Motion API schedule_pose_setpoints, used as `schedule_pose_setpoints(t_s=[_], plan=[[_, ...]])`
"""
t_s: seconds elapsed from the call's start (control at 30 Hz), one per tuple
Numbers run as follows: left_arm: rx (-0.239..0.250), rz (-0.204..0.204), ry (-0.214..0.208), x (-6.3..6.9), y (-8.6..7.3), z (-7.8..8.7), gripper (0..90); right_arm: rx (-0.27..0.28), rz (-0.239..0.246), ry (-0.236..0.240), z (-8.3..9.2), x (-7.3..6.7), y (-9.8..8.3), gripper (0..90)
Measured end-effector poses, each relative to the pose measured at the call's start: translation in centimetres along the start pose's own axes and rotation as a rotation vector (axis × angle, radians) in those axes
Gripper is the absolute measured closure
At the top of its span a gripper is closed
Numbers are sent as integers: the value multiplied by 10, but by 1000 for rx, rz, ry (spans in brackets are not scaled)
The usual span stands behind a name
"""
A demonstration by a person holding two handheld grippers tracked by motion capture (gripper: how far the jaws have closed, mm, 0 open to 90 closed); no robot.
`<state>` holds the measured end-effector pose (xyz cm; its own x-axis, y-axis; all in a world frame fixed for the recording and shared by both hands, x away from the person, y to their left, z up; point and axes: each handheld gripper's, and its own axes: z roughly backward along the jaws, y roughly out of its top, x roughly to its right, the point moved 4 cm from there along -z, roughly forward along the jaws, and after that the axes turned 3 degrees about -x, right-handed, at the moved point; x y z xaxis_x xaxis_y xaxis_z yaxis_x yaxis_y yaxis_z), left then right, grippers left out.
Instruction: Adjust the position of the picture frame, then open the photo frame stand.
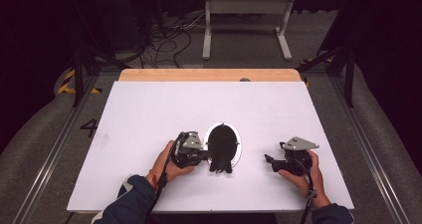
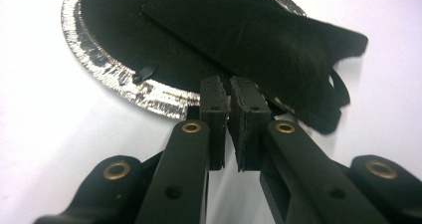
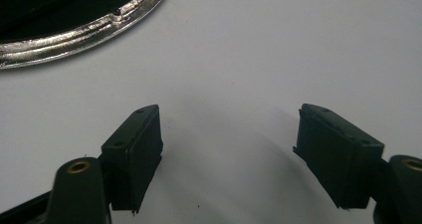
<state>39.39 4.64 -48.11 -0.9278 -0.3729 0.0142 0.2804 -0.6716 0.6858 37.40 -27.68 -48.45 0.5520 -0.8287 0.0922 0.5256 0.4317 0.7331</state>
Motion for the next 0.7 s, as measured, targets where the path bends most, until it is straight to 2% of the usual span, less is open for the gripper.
schedule_pose_setpoints(t_s=[0.07, 0.2, 0.4, 0.43, 0.47, 0.5, 0.6, 0.63, 0.67, 0.7], plan=[[19, -15, -10, 0, -3, 10, 848, 1, -1, 5, 0, 0, 0, 265], [17, -46, 30, -1, -11, 30, 833, 1, -1, 6, 0, 0, 0, 267], [28, -60, 73, -1, -45, 63, 772, -1, -10, 1, 0, 1, 0, 273], [34, -56, 86, 0, -54, 69, 754, -1, -10, 1, 0, 1, 0, 274], [31, -50, 118, 0, -62, 76, 726, -4, -10, 3, 0, 1, 0, 275], [34, -34, 135, -1, -69, 81, 664, -3, -9, 0, 0, 1, 0, 278], [62, -1, 154, -1, -86, 96, 635, -4, -8, -3, 0, 1, 0, 286], [62, 18, 174, -2, -93, 101, 590, -4, -8, -4, 0, 1, 0, 289], [67, 39, 212, -3, -100, 108, 515, -5, -10, -1, 0, 1, 0, 293], [67, 39, 212, -3, -100, 108, 464, -5, -10, -1, 0, 1, 0, 293]])
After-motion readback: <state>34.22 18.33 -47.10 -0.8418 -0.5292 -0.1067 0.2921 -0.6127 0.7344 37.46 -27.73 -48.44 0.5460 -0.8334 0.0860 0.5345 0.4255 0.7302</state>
